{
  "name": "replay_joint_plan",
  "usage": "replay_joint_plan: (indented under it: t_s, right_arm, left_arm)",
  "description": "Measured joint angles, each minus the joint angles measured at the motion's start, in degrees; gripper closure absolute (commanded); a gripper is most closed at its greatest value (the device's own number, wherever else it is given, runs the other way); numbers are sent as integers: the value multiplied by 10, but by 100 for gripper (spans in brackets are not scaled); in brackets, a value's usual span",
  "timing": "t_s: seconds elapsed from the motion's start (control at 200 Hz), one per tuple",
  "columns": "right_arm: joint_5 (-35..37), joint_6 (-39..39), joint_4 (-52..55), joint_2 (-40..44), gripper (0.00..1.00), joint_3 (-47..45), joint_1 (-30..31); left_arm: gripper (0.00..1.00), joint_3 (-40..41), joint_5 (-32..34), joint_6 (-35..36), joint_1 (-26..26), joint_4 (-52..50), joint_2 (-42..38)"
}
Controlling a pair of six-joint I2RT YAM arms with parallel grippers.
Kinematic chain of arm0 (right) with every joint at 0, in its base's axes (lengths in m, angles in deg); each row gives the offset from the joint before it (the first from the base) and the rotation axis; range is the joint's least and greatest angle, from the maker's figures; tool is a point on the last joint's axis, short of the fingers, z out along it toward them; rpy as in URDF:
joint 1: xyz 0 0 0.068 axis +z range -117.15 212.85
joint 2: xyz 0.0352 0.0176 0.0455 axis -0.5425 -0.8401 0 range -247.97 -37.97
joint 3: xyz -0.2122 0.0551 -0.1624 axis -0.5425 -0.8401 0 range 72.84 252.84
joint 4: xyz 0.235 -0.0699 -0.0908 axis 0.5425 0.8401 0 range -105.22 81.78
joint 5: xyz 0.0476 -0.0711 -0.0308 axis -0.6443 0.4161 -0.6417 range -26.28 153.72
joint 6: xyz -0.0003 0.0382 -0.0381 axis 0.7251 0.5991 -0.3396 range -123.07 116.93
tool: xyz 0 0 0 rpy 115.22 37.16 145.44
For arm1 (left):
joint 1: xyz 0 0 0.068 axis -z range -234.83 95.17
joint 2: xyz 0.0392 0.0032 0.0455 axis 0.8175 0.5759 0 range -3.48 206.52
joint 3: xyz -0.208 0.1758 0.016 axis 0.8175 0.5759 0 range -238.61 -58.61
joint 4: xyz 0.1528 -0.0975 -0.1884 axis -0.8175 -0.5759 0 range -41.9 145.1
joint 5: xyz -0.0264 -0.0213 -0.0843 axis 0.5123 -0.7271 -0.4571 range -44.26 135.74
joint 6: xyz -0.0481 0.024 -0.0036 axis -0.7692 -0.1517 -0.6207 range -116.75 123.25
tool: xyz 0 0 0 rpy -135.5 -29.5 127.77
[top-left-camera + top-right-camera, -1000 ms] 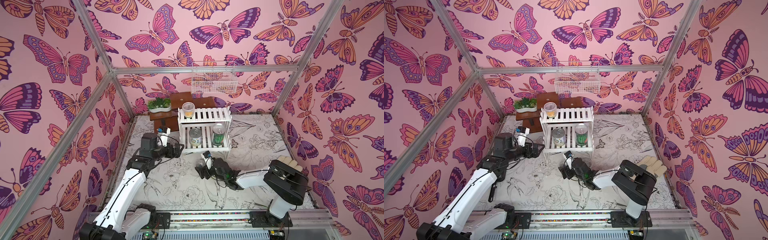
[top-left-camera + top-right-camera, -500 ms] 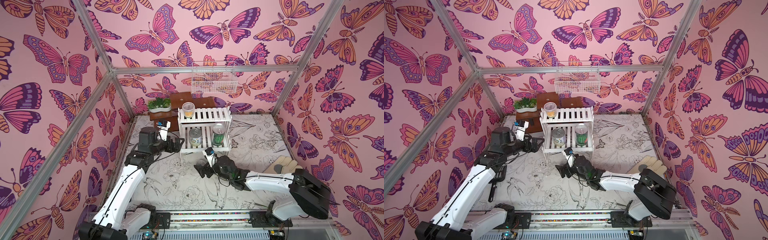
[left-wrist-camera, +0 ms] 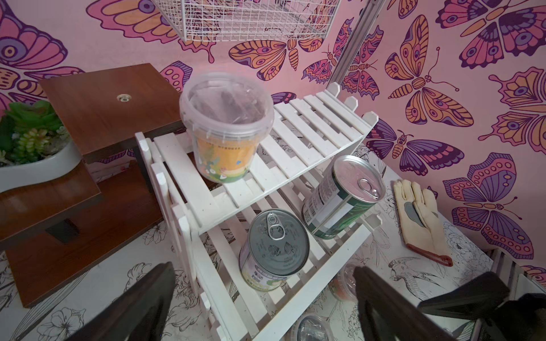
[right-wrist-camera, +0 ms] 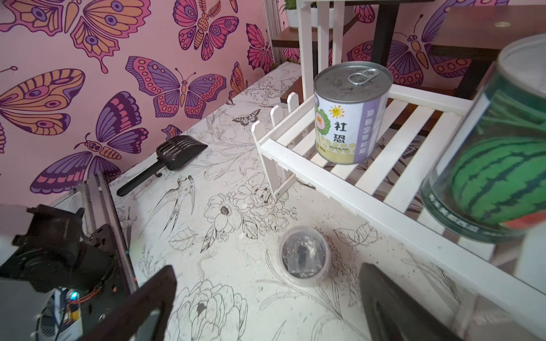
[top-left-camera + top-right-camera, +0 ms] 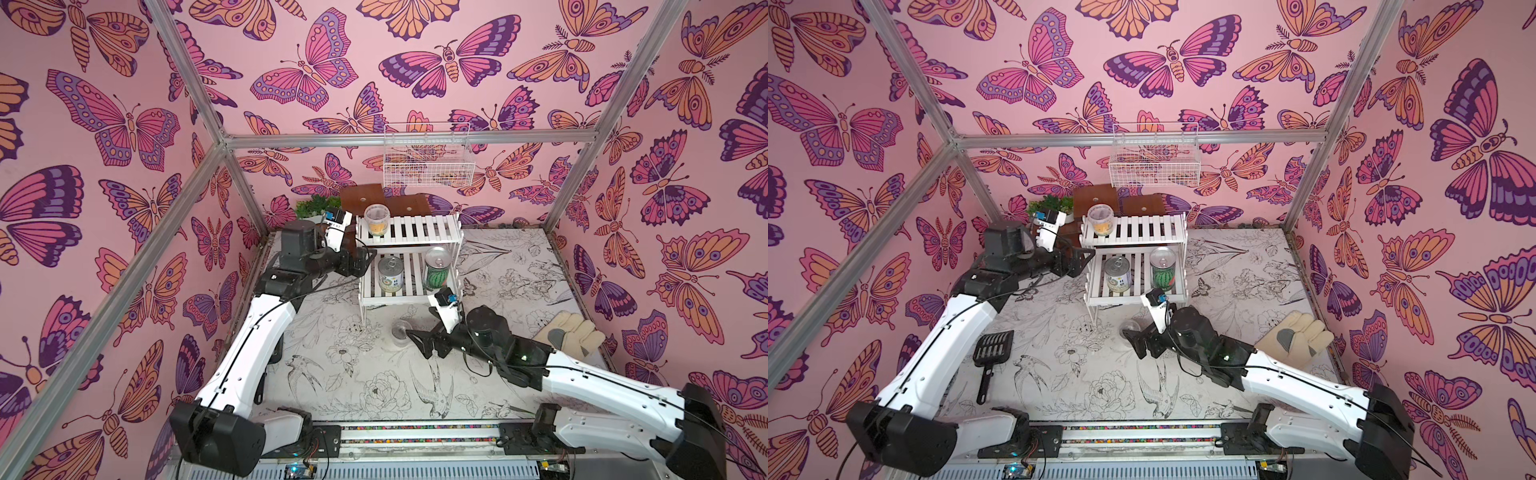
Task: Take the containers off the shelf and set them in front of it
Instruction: 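Pick up a container from the shelf.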
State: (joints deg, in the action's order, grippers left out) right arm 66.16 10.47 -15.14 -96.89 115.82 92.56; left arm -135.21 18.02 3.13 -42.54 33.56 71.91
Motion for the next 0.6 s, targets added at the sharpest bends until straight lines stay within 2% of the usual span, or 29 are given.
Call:
replay_joint_plan:
  t_s: [0.3, 0.601]
  right_arm:
    - [-31, 15, 123, 91, 1, 52, -88]
    - [-72, 21, 151, 94, 1, 59, -148]
  left_arm:
    - [2, -74, -14, 32, 0, -13, 76]
    - [2, -136, -14, 52, 2, -14, 126]
